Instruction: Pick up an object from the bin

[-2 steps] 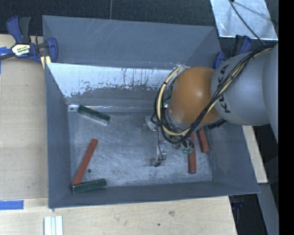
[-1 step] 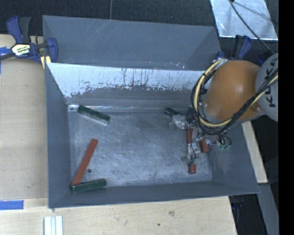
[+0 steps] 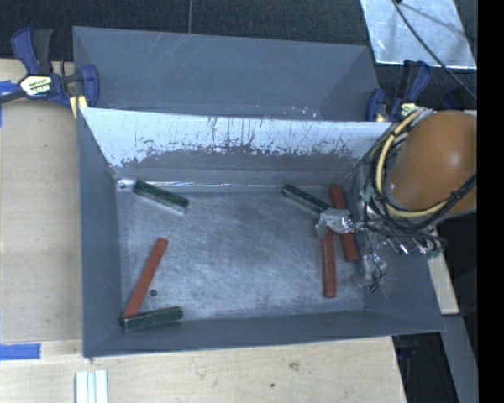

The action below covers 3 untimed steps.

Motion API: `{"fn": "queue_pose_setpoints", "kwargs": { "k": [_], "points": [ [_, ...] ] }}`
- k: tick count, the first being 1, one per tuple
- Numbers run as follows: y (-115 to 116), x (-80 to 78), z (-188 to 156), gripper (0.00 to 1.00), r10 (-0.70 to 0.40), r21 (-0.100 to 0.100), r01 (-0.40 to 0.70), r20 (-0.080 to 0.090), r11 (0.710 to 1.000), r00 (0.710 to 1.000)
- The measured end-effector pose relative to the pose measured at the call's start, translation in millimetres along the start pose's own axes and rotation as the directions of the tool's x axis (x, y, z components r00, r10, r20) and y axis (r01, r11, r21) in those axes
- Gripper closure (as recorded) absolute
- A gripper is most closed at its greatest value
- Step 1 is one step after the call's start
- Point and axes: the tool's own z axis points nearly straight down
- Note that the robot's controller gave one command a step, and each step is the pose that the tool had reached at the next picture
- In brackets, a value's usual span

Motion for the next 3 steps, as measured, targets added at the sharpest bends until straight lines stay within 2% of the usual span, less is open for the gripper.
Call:
{"fn": "queue_pose_setpoints", "kwargs": {
  "k": [1,2,3],
  "points": [
    [-16,-12.1,57,0.0,-0.375,-0.004,0.375,0.003,0.927,0.927],
    [-15,-14.2,55,1.0,-0.375,-0.003,0.375,0.006,0.927,0.927],
    [-9,-43.6,-94,1.0,-0.395,0.003,0.395,0.005,0.919,0.919]
  ]
}}
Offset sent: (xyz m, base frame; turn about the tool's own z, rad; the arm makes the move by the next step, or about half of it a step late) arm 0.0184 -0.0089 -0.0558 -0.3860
